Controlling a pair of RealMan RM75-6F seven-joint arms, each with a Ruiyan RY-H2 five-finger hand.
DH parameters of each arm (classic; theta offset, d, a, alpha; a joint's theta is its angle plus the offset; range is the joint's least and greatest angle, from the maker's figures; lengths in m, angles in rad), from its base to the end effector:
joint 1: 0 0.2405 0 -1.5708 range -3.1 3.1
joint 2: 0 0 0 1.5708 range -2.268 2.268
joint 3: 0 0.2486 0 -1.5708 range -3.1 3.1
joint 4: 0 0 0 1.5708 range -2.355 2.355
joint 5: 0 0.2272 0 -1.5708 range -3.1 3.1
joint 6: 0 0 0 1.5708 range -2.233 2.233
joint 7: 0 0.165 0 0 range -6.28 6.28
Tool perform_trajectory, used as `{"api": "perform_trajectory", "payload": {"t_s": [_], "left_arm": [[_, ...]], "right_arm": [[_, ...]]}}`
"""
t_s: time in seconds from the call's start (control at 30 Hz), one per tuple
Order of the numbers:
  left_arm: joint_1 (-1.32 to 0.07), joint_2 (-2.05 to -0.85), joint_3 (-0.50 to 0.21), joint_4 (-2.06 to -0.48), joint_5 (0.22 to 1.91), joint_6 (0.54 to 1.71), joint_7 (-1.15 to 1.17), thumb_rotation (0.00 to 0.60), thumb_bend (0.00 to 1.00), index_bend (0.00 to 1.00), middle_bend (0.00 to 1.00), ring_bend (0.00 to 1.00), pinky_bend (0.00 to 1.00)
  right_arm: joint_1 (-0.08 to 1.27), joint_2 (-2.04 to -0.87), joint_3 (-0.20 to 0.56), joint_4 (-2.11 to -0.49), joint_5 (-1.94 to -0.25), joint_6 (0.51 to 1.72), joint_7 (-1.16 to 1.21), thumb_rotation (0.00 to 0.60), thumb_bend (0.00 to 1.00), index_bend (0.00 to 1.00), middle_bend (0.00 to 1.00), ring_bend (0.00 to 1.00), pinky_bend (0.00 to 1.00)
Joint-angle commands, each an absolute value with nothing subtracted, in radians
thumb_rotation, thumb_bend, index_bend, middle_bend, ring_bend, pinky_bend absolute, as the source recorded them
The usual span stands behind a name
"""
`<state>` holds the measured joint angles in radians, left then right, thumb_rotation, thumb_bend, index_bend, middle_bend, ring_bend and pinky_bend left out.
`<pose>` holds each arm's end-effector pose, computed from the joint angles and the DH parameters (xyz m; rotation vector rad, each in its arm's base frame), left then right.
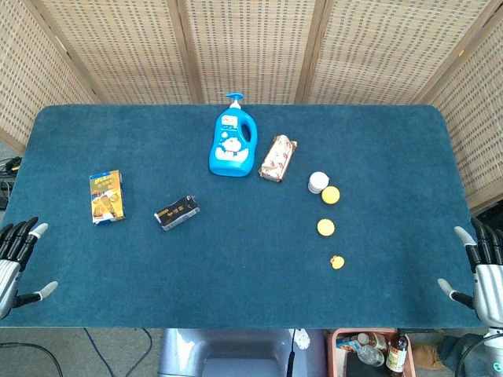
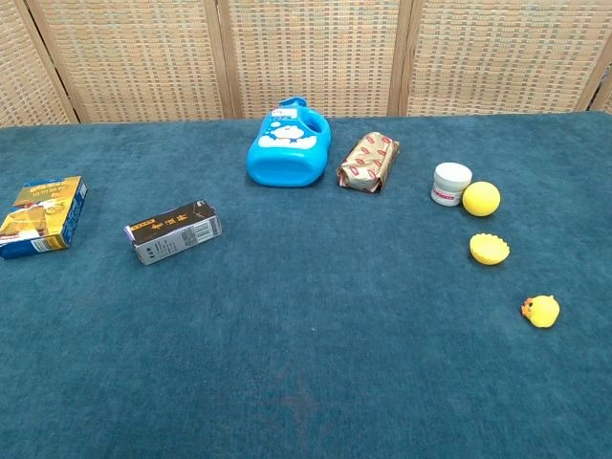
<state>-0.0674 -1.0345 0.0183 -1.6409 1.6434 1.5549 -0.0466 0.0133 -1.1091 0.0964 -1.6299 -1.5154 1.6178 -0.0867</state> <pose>-0.2963 0.1807 0.1543 -1.4976 -0.8545 -0.9598 -0.3069 -0.1890 0.1680 1.2802 -0.7489 0.9066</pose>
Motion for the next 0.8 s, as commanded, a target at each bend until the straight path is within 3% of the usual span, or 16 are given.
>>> {"api": "perform_trajectory", "payload": {"t_s": [0.03, 0.23, 0.5, 0.57, 0.7, 0.8], "left_arm": [[-0.068, -1.034, 0.019, -1.641, 1.642, 1.553, -0.047, 0.600, 0.00, 0.00, 0.00, 0.00, 0.00], [-0.070, -1.039, 0.014, -1.635, 1.635, 1.550, -0.050, 0.600, 0.00, 0.00, 0.00, 0.00, 0.00], [-0.081, -1.046, 0.002, -1.638, 1.614, 1.531, -0.033, 0.600, 0.00, 0.00, 0.00, 0.00, 0.00], [-0.086, -1.049, -0.001, -1.641, 1.606, 1.519, -0.019, 0.600, 0.00, 0.00, 0.00, 0.00, 0.00], [-0.091, -1.057, -0.003, -1.647, 1.589, 1.500, 0.007, 0.600, 0.00, 0.00, 0.00, 0.00, 0.00], [-0.096, -1.064, -0.004, -1.649, 1.579, 1.488, 0.025, 0.600, 0.00, 0.00, 0.00, 0.00, 0.00]], "right_arm": [[0.013, -1.108, 0.095, -1.631, -1.516, 1.614, -0.086, 0.600, 0.00, 0.00, 0.00, 0.00, 0.00], [0.034, -1.112, 0.080, -1.626, -1.547, 1.578, -0.047, 0.600, 0.00, 0.00, 0.00, 0.00, 0.00], [0.188, -1.136, 0.045, -1.552, -1.631, 1.336, 0.004, 0.600, 0.00, 0.01, 0.00, 0.00, 0.00], [0.239, -1.150, 0.046, -1.538, -1.647, 1.271, 0.018, 0.600, 0.00, 0.05, 0.00, 0.00, 0.00], [0.307, -1.207, 0.067, -1.480, -1.655, 1.207, -0.009, 0.600, 0.00, 0.25, 0.00, 0.00, 0.00], [0.338, -1.266, 0.077, -1.427, -1.656, 1.185, -0.050, 0.600, 0.04, 0.30, 0.00, 0.00, 0.00]]}}
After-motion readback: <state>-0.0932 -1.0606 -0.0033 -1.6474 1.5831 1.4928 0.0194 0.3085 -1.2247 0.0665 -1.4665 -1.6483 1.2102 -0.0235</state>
